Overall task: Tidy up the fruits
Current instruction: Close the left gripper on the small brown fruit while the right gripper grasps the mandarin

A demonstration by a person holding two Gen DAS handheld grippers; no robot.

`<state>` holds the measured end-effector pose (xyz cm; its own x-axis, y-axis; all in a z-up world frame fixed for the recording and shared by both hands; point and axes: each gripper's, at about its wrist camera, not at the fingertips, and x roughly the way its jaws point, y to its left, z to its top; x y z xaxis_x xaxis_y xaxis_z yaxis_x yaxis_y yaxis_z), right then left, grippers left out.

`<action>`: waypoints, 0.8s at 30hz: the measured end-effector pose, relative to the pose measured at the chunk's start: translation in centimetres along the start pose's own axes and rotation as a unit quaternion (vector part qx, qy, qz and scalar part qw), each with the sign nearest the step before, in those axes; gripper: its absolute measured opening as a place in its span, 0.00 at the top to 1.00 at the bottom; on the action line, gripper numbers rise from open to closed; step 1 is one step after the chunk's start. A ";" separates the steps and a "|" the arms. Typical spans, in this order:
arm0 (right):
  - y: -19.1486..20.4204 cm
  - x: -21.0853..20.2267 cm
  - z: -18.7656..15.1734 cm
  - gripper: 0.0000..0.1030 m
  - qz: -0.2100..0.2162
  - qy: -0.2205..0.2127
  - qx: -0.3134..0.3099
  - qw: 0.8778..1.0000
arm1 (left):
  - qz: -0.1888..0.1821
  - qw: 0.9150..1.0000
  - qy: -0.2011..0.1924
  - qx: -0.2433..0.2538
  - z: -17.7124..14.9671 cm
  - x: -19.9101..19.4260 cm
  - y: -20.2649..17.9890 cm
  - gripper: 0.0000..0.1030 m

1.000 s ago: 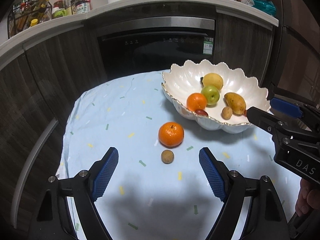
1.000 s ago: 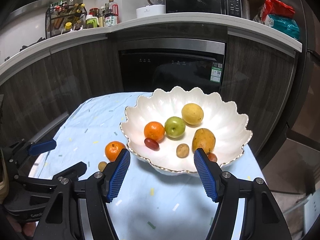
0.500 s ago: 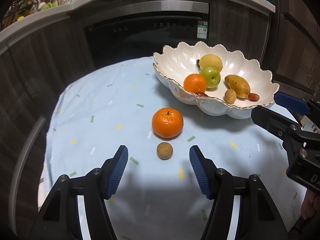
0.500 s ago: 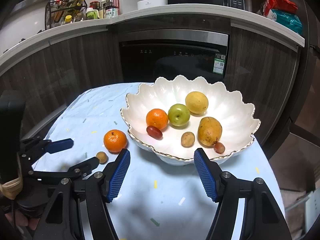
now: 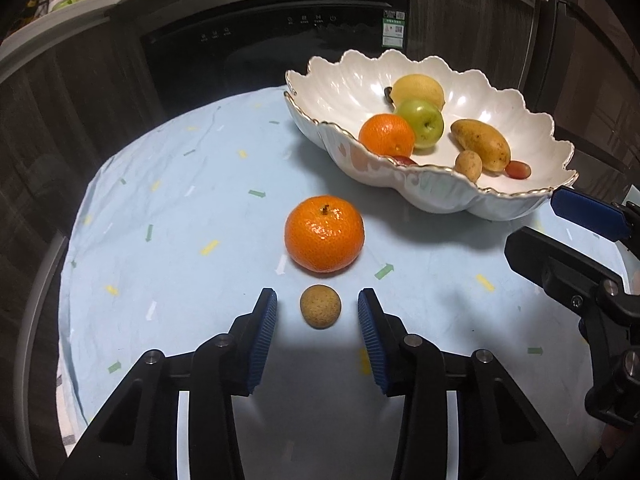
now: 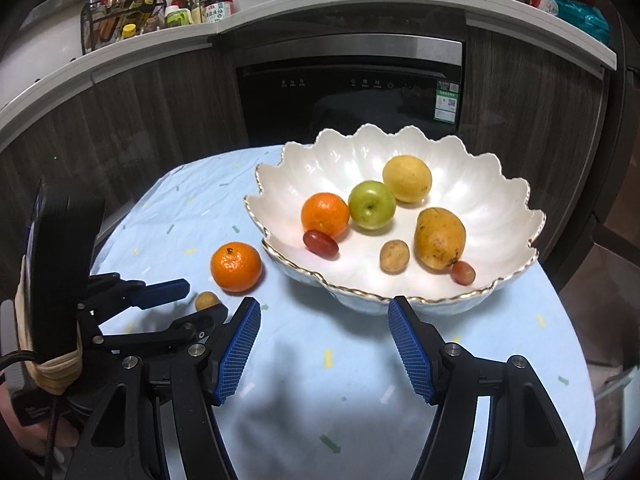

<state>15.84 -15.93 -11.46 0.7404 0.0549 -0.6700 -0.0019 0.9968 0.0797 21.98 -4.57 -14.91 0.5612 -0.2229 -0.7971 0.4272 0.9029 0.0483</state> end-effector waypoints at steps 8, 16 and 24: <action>-0.1 0.6 -0.3 0.35 0.006 0.013 0.008 1.000 | -0.010 1.000 0.011 -0.006 0.1 1.1 0.0 0.75; 0.7 1.4 -0.5 0.35 0.019 0.023 0.005 1.000 | -0.004 1.000 0.010 -0.021 -0.6 0.4 1.2 0.78; 3.2 3.1 -0.1 0.35 0.035 0.030 -0.005 0.999 | 0.018 0.999 0.010 -0.046 -1.9 -0.5 4.1 0.78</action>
<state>18.05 -12.60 -13.30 0.6967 0.1269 -0.7060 -0.0589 0.9910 0.1200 22.10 -0.05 -15.41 0.5603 -0.1834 -0.8077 0.3399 0.9402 0.0223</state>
